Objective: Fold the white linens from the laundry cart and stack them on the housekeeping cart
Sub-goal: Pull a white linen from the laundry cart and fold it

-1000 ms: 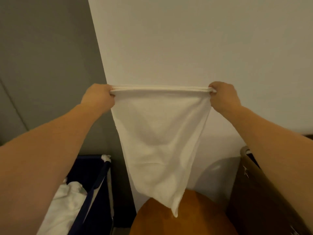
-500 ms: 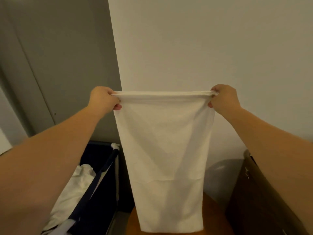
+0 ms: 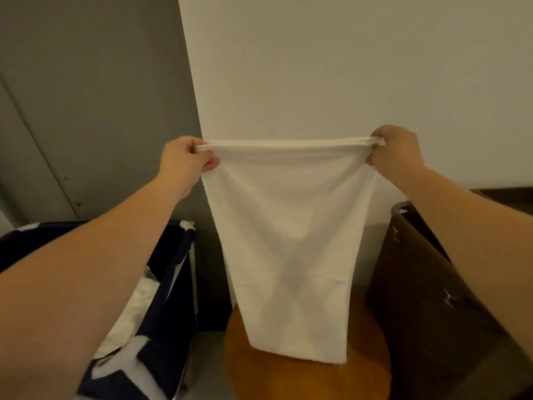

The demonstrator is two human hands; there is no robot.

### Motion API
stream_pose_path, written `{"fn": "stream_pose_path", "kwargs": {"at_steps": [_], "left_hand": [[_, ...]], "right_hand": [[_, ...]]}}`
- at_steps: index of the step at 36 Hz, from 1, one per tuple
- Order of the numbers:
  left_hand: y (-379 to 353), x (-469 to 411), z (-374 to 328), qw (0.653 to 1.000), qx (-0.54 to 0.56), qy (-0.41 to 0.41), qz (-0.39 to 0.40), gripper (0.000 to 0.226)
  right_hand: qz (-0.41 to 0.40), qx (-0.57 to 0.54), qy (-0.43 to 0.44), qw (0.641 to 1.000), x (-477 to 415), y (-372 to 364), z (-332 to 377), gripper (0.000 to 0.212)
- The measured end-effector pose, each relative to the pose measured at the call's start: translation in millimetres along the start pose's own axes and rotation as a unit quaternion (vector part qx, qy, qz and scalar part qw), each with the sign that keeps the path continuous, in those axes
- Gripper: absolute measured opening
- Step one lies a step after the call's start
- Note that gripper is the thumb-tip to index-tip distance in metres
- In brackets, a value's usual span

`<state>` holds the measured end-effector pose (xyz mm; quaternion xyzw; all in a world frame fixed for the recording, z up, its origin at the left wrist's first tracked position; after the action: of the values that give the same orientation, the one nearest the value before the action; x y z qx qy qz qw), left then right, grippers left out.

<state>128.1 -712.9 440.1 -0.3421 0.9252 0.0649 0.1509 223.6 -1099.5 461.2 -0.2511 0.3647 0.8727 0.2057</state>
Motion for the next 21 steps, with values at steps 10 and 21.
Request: {"fn": "stream_pose_path", "kwargs": {"at_steps": [10, 21], "left_hand": [[19, 19, -28, 0.999, 0.032, -0.035, 0.008, 0.020], [-5, -7, 10, 1.000, 0.003, 0.002, -0.006, 0.021]], "right_hand": [[-0.035, 0.016, -0.009, 0.999, 38, 44, 25, 0.031], [0.003, 0.016, -0.022, 1.000, 24, 0, 1, 0.032]]}}
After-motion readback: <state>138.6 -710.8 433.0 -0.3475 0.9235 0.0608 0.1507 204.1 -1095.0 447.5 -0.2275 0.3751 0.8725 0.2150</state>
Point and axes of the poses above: each hand's wrist, its own x-axis away from the middle knuckle, its own y-axis out of the back of the hand, z = x × y, the point moved 6 cm from there along -x, towards the middle knuckle, and after that the axes turned 8 degrees about -z, right-handed, at the moved point
